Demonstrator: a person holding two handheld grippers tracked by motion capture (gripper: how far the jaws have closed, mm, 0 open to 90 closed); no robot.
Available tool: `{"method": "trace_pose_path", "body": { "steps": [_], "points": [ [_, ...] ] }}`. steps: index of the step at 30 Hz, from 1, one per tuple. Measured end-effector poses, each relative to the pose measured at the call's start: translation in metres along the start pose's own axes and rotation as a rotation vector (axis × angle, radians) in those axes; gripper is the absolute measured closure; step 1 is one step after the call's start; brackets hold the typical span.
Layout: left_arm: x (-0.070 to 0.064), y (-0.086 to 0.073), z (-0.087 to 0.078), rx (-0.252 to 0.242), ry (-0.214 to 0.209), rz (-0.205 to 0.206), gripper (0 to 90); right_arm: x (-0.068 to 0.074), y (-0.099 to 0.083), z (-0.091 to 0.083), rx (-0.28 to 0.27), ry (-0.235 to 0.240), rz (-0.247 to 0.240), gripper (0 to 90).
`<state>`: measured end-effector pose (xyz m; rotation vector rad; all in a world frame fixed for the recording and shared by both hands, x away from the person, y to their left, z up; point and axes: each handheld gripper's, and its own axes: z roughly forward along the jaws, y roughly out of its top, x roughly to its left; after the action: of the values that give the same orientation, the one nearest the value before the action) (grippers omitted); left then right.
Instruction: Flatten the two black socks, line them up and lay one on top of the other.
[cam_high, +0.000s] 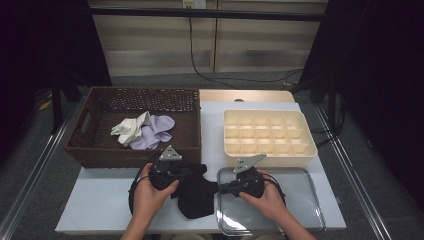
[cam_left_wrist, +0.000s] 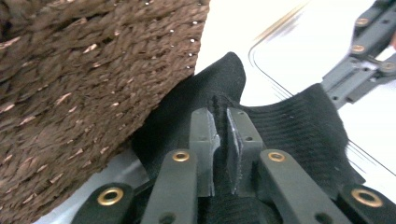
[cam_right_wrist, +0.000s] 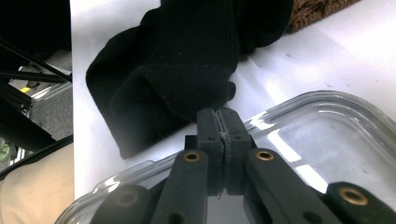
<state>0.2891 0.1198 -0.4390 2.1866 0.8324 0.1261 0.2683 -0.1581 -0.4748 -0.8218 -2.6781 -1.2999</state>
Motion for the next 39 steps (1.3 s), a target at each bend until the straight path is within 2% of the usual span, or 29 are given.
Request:
{"method": "trace_pose_path", "body": {
  "steps": [2, 7, 10, 12, 14, 15, 17, 19, 20, 23, 26, 27, 29, 30, 32, 33, 35, 37, 39],
  "points": [
    [0.0, 0.0, -0.003, -0.002, -0.008, 0.001, 82.8, 0.0, -0.001, 0.001, -0.008, -0.029, -0.008, 72.4],
    [-0.001, 0.0, -0.003, -0.006, -0.006, 0.011, 82.8, -0.002, 0.001, 0.004, -0.014, -0.039, -0.012, 59.7],
    [-0.001, 0.0, -0.003, -0.01, -0.009, 0.012, 82.8, -0.002, 0.004, 0.007, -0.012, -0.02, -0.014, 65.4],
    [-0.002, 0.001, -0.004, -0.015, -0.009, 0.012, 82.8, 0.0, 0.006, 0.01, 0.001, 0.008, -0.035, 74.1],
    [-0.001, 0.001, -0.006, -0.018, -0.009, 0.014, 82.8, 0.001, 0.008, 0.013, 0.008, 0.007, -0.05, 83.0],
    [-0.002, 0.001, -0.006, -0.028, -0.008, 0.01, 82.8, 0.002, 0.008, 0.013, 0.009, 0.017, -0.039, 86.6],
    [-0.001, 0.002, -0.008, -0.046, -0.01, 0.015, 82.8, 0.001, 0.009, 0.012, 0.008, 0.015, -0.034, 88.2],
    [-0.001, 0.003, -0.01, -0.069, 0.005, 0.009, 82.8, -0.002, 0.011, 0.007, -0.006, -0.009, -0.023, 88.8],
    [0.0, 0.004, -0.012, -0.078, 0.012, 0.022, 82.8, -0.003, 0.011, 0.004, -0.011, -0.026, -0.02, 88.9],
    [0.001, 0.007, -0.017, -0.126, 0.014, 0.017, 82.9, -0.01, 0.015, -0.008, -0.044, -0.075, -0.012, 89.2],
    [0.0, 0.01, -0.022, -0.164, 0.016, 0.027, 83.5, -0.013, 0.023, -0.024, -0.09, -0.126, -0.032, 89.4],
    [-0.001, 0.011, -0.023, -0.166, 0.005, 0.022, 83.6, -0.013, 0.027, -0.032, -0.113, -0.159, -0.045, 89.5],
    [-0.003, 0.01, -0.023, -0.169, -0.003, 0.028, 83.6, -0.011, 0.031, -0.042, -0.127, -0.175, -0.072, 89.5],
    [-0.005, 0.01, -0.022, -0.157, -0.015, 0.024, 83.6, -0.009, 0.031, -0.045, -0.128, -0.186, -0.084, 89.5],
    [-0.007, 0.007, -0.019, -0.137, -0.024, 0.03, 83.6, -0.008, 0.028, -0.047, -0.122, -0.164, -0.075, 89.5],
    [-0.009, 0.004, -0.015, -0.119, -0.04, 0.028, 83.6, -0.007, 0.024, -0.047, -0.114, -0.169, -0.082, 89.5],
    [-0.012, -0.002, -0.011, -0.082, -0.043, 0.036, 83.7, -0.003, 0.012, -0.044, -0.093, -0.148, -0.085, 89.4],
    [-0.013, -0.008, -0.006, -0.038, -0.059, 0.024, 83.8, 0.0, -0.002, -0.038, -0.054, -0.146, -0.084, 89.3],
    [-0.015, -0.013, -0.001, -0.007, -0.068, 0.025, 83.8, 0.001, -0.016, -0.031, -0.017, -0.124, -0.066, 89.2]
  ]
}}
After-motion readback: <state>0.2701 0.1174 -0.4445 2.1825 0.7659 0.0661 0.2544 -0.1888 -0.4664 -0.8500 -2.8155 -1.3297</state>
